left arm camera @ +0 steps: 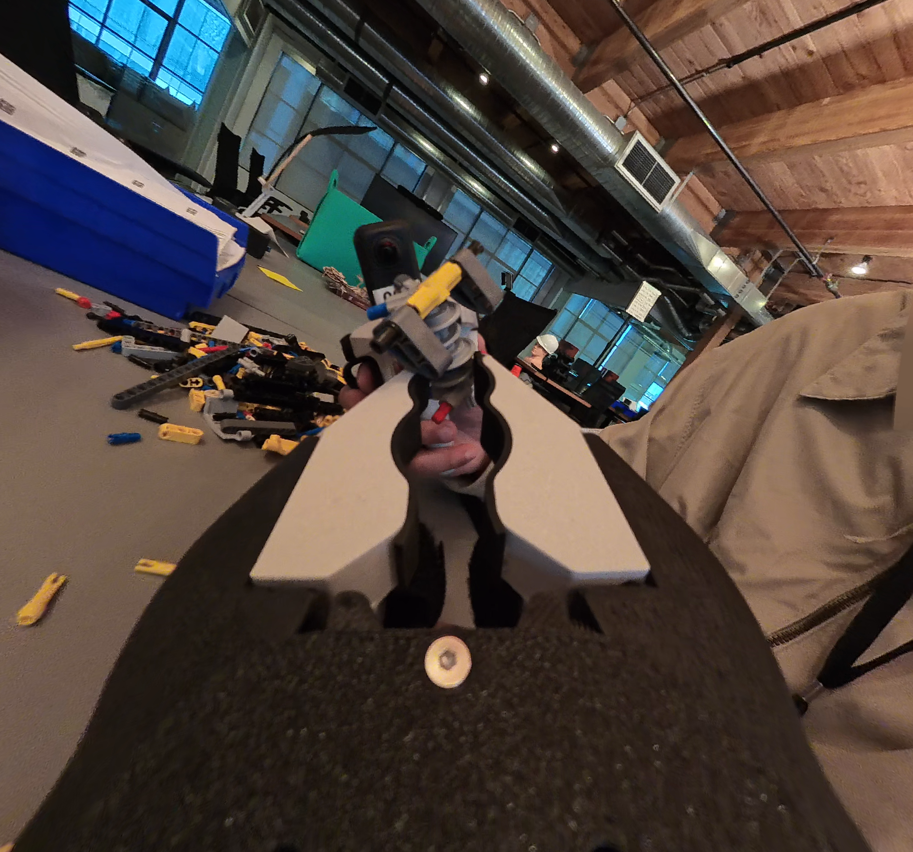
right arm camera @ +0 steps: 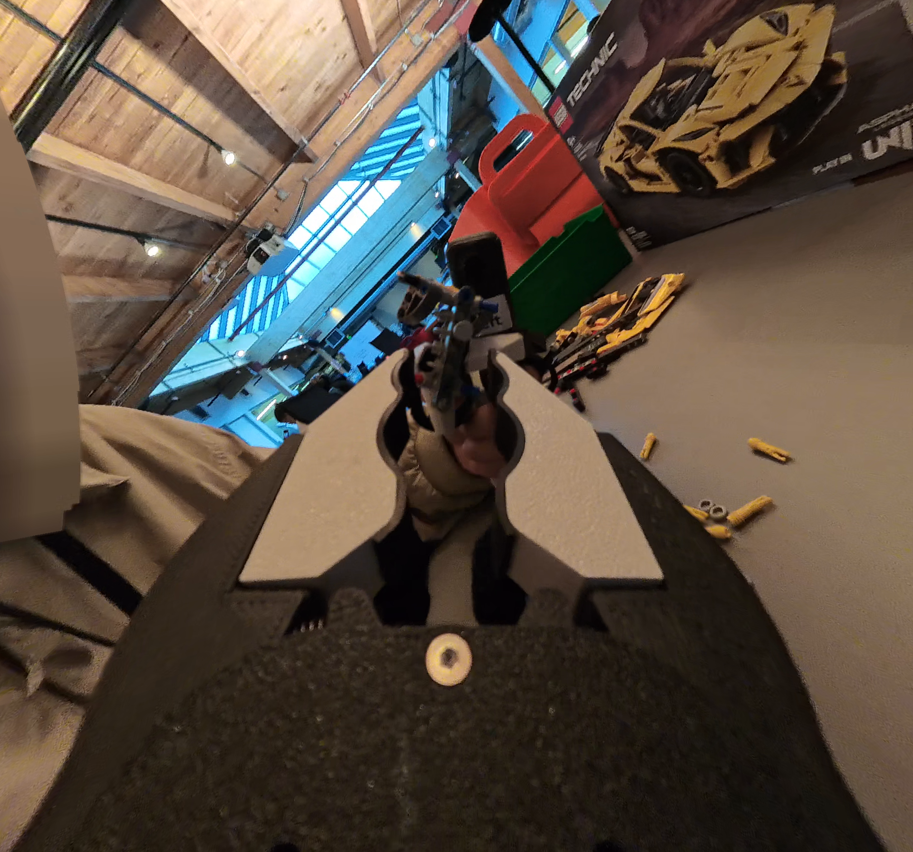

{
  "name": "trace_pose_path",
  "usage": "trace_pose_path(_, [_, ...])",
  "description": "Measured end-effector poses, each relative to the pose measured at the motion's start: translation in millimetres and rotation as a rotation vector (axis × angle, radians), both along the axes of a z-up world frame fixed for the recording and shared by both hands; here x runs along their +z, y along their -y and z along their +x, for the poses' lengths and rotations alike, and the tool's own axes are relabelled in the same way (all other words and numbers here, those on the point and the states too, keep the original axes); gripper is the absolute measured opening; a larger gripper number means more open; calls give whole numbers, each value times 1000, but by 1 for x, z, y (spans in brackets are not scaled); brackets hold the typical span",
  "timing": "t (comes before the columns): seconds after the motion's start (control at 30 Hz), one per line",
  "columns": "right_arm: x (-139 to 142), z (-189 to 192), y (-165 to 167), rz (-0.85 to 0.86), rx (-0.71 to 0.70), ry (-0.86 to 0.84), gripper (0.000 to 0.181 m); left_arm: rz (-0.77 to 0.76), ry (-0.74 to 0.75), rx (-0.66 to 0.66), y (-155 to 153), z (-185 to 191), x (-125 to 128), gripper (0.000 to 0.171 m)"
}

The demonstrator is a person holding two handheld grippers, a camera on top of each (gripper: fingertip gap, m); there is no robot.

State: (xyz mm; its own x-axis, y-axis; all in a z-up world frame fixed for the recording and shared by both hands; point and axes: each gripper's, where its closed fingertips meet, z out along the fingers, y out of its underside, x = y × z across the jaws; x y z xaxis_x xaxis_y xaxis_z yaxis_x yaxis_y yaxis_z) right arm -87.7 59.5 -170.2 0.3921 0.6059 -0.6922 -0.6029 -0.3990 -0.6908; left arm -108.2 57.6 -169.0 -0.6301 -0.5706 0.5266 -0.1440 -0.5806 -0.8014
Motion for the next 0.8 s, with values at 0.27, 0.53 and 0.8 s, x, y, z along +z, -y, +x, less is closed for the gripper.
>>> trace_pose_path(0.27, [-3, -8, 5, -30, 94, -44, 19, 96, -17, -82, 17, -4, -9, 17])
trace_pose_path(0.53, [-2, -15, 11, -27, 153, -45, 6, 88, -9, -112, 23, -6, -8, 17])
trace_pose_path(0.8, [1, -16, 14, -4, 151, -22, 6, 120, 11, -96, 20, -10, -6, 16])
